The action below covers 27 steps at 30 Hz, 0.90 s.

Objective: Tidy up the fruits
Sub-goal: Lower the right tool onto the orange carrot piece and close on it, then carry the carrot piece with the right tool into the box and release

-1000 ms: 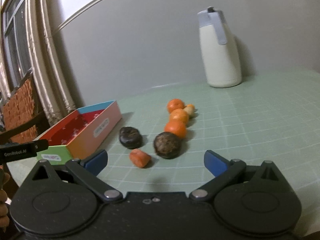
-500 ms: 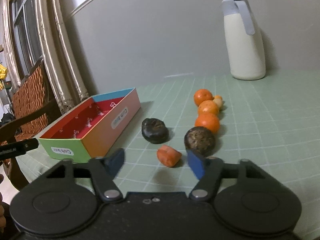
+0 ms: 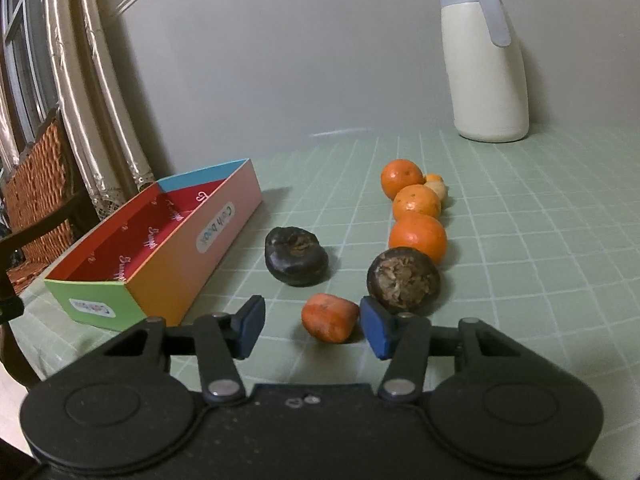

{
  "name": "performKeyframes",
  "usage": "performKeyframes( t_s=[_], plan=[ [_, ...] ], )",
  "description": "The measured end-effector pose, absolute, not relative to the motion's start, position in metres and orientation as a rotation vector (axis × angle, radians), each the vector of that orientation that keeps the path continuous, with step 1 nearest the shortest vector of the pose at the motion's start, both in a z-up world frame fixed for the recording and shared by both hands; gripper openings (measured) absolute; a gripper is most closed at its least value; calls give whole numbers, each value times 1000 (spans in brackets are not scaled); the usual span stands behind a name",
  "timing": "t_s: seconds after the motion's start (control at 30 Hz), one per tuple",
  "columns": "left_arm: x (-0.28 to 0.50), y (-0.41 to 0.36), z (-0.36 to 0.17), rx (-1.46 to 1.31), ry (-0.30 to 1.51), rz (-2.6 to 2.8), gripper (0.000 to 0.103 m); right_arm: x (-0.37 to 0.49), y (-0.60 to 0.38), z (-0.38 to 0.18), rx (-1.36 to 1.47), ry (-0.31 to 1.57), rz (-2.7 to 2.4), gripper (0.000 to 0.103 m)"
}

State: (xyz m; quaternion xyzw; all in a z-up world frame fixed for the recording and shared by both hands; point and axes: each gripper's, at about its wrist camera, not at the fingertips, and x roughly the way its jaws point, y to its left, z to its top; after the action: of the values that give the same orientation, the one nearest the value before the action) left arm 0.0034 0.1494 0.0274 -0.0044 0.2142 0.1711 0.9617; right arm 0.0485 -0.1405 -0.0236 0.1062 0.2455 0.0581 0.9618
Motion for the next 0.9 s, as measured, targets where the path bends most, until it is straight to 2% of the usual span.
performKeyframes(
  t_s=[0.13,0.27,0.43,0.5,0.9],
  plan=[
    [2,155,26,-11,440,356,103,56,-139,-27,219,515,105,47],
    [2,159,25,-16,447,363,103,58,-136,-28,203,509,93,39],
    [3,158,23,-10,452,362,103,58,-131,-29,179,508,98,35],
    [4,157,23,-6,454,358,103,58,-130,-28,170,510,98,29],
    [4,149,22,25,446,348,103,53,-128,-23,171,492,139,29]
  ],
)
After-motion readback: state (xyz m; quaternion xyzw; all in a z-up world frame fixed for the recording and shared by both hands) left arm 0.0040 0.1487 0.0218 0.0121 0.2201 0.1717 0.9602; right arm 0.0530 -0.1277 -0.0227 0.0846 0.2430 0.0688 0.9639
